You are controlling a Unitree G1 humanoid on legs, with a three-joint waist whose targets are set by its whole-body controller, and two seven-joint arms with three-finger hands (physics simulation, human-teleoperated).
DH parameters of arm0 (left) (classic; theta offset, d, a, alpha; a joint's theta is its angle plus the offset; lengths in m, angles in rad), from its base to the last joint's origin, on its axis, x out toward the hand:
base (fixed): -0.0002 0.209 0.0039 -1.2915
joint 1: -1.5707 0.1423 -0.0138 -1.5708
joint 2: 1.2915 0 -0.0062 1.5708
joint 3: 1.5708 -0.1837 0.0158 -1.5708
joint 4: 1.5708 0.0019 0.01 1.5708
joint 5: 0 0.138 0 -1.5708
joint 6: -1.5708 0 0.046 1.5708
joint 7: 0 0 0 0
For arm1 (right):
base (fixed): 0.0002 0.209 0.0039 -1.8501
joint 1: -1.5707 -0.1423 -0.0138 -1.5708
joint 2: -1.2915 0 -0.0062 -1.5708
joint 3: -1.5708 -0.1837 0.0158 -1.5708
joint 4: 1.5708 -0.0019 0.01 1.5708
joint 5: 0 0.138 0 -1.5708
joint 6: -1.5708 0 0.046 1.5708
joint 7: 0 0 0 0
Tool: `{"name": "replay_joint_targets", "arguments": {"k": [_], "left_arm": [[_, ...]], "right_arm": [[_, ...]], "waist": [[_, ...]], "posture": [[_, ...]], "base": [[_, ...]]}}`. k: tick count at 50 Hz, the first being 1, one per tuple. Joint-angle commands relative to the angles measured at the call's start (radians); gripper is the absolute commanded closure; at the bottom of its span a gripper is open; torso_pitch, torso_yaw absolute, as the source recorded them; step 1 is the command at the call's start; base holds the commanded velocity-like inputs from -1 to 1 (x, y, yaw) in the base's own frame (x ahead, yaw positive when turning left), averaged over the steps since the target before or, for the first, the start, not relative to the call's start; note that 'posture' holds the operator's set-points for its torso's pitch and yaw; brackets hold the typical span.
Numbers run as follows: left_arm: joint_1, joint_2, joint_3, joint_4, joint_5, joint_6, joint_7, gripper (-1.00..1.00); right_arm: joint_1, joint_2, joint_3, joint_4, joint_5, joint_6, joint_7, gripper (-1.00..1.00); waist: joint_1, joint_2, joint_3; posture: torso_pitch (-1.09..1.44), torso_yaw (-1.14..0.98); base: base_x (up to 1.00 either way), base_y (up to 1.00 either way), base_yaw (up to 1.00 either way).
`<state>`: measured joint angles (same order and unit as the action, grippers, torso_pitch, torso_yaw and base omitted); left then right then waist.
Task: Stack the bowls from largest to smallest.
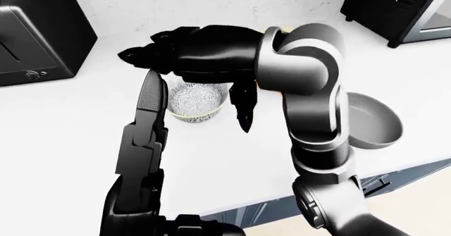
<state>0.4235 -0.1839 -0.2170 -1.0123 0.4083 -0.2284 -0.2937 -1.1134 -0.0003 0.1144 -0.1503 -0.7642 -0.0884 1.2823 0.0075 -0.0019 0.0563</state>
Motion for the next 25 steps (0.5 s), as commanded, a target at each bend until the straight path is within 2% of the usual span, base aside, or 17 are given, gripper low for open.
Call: {"name": "replay_joint_targets", "arguments": {"k": [1,15,25], "left_arm": [[-0.003,-0.001,-0.007,-0.035,-0.008,-0.021,0.011,-1.0],[-0.004,-0.006,-0.01,-0.035,-0.002,-0.022,0.007,-1.0],[0.001,-0.015,-0.005,-0.035,-0.006,-0.03,-0.002,-1.0]], "right_arm": [[-0.013,-0.002,-0.009,-0.011,-0.014,-0.033,-0.021,-1.0],[-0.026,-0.046,-0.039,0.184,-0.124,-0.158,-0.169,-1.0],[0.012,-0.041,-0.034,0.232,-0.14,-0.191,-0.192,-1.0]], "waist": [[0.0,0.003,-0.017],[0.0,0.0,-0.023],[0.002,-0.004,-0.026]], "posture": [[0.0,0.0],[0.0,0.0],[0.0,0.0]], "base": [[0.0,0.0,0.0],[0.0,0.0,0.0],[0.0,0.0,0.0]]}}
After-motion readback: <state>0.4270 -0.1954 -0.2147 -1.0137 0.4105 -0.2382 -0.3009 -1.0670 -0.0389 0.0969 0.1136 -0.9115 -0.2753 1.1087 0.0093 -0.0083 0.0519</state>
